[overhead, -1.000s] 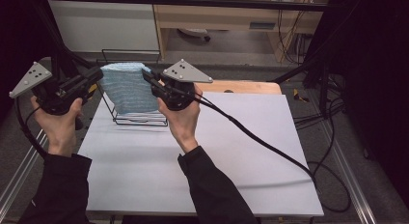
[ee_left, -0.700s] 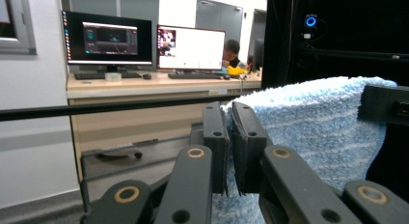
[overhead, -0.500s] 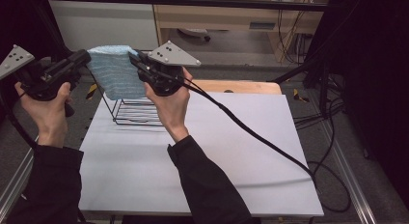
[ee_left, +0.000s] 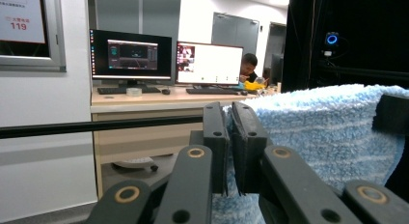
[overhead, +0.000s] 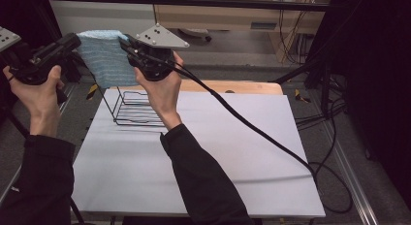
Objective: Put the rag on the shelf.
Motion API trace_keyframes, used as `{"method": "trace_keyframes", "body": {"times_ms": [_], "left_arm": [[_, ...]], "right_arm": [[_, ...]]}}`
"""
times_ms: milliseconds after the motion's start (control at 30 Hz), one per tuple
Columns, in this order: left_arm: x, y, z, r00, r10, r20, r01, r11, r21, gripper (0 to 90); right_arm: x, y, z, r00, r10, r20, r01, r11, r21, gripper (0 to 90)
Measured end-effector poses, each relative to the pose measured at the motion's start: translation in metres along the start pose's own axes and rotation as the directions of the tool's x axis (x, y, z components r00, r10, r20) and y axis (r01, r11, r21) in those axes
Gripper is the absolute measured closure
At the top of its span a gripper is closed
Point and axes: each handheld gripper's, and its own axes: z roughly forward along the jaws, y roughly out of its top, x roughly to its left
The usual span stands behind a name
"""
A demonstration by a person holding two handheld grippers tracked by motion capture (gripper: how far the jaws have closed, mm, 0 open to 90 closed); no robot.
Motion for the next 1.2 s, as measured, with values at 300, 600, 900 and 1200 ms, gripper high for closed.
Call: {"method": "trace_keyframes", "body": {"times_ms": [300,600,900,1200], "left_arm": [[0.006,0.012,0.007,0.9999,-0.007,-0.015,0.007,0.9996,-0.029,85.3],[0.009,0.019,0.019,0.9995,-0.008,-0.030,0.007,0.9990,-0.043,85.3],[0.011,0.025,0.039,0.9979,0.020,-0.061,-0.023,0.9989,-0.042,85.3],[0.023,0.020,0.058,0.9961,0.022,-0.085,-0.022,0.9997,-0.007,85.3]], "right_arm": [[-0.007,0.011,0.012,1.0000,-0.002,-0.001,0.002,1.000,-0.016,82.3],[-0.017,0.020,0.022,0.9999,-0.006,0.008,0.006,1.000,-0.027,82.4],[-0.036,0.021,0.035,0.9997,0.003,0.024,-0.003,1.000,-0.022,82.3],[-0.049,0.010,0.052,0.9993,0.023,0.031,-0.023,1.000,0.007,82.4]]}}
